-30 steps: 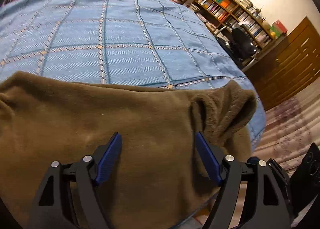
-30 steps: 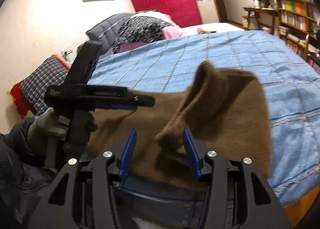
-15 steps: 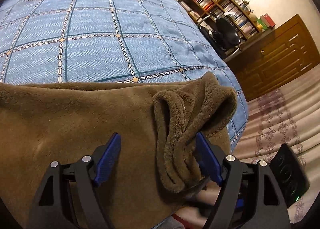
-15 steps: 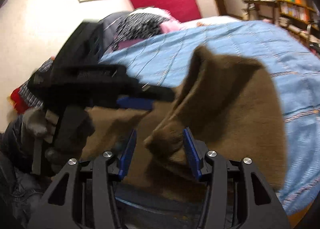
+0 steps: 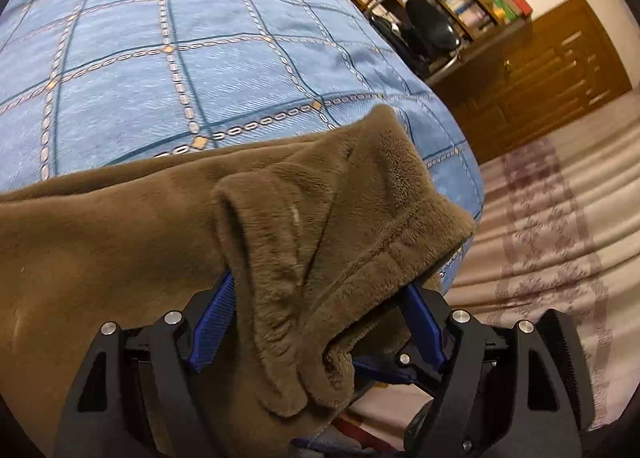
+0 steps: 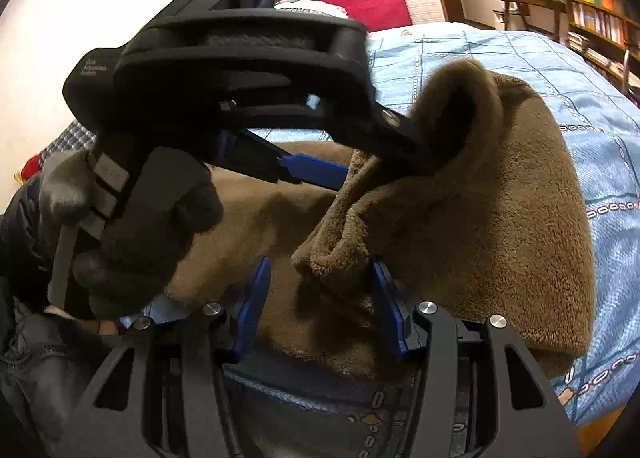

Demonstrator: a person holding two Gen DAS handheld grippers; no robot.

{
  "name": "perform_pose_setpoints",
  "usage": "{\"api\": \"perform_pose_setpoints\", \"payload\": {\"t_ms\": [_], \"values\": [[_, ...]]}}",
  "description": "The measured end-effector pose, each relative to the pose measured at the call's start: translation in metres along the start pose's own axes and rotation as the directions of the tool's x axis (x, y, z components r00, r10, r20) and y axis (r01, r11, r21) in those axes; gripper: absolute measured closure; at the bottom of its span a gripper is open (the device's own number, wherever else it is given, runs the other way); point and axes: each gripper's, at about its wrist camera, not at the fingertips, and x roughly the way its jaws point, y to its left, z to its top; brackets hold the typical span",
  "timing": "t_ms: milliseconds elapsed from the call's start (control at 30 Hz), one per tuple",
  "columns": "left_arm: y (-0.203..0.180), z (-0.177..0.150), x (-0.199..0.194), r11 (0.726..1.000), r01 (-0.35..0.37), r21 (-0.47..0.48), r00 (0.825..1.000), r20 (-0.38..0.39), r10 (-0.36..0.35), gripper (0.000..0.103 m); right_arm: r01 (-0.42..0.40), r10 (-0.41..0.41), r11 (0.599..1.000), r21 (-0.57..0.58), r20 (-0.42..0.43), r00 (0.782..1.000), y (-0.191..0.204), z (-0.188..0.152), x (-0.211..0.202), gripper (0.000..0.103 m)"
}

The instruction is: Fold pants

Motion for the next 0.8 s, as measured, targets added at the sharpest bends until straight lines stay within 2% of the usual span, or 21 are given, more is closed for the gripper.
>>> {"api": "perform_pose_setpoints", "payload": {"t_ms": [300,567,800], "values": [[-0.011,0.004,0.010,0.999,-0.024,0.039,0.999,-0.032,0.025,0.026,-0.001,-0.001,0.999,0.045,0.036,0.999,-0.003,-0.001,-0.008,0.051],[-0.016,0.003,0.000,0.998,0.004,0.068,0.999,-0.034,-0.002,0.026,0.003,-0.004,1.000,0.011,0.039,0.999,0.006,-0.012,-0.022,0.050],[-0.008,0.001,0.001,0.999,0.020,0.049,1.000,-0.024,-0.018,0.026,0.067,-0.079,0.994,0.086,0.139,0.987,-0.026,-0.001,-0.058,0.037]]}}
